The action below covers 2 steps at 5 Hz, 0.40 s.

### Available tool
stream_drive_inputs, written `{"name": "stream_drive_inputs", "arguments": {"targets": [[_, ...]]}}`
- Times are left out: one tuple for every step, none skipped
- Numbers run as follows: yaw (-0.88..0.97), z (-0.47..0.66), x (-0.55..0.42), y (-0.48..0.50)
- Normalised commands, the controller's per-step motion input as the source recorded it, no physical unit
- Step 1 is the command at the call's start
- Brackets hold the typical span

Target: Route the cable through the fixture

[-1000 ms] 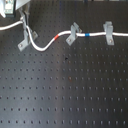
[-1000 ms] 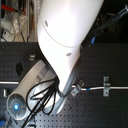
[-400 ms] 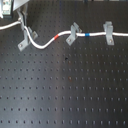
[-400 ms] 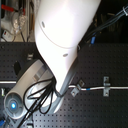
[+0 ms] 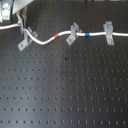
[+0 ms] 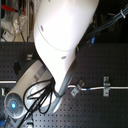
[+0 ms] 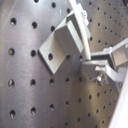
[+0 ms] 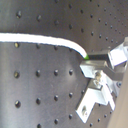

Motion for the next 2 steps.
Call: {"name": "stream_drive_inputs", "arguments": {"targets": [[-0.11, 0.2, 0.056, 0.125], [-0.11, 0.27, -0.052, 0.151]]}}
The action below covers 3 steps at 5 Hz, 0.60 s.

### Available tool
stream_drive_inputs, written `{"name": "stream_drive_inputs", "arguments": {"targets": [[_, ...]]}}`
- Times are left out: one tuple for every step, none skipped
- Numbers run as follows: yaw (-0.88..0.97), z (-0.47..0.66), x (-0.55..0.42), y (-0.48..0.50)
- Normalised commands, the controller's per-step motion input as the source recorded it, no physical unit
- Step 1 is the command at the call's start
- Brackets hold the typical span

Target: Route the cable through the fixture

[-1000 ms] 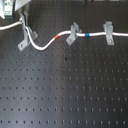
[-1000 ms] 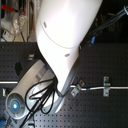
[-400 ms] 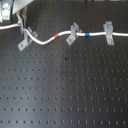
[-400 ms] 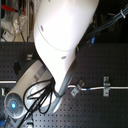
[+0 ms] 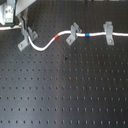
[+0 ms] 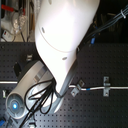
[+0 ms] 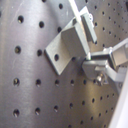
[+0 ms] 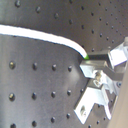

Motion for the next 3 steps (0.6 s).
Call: {"name": "stream_drive_inputs", "arguments": {"targets": [[-0.01, 0.18, -0.225, 0.388], [0.0, 0.06, -0.276, 0.497], [0.0, 0.05, -0.182, 0.507]]}}
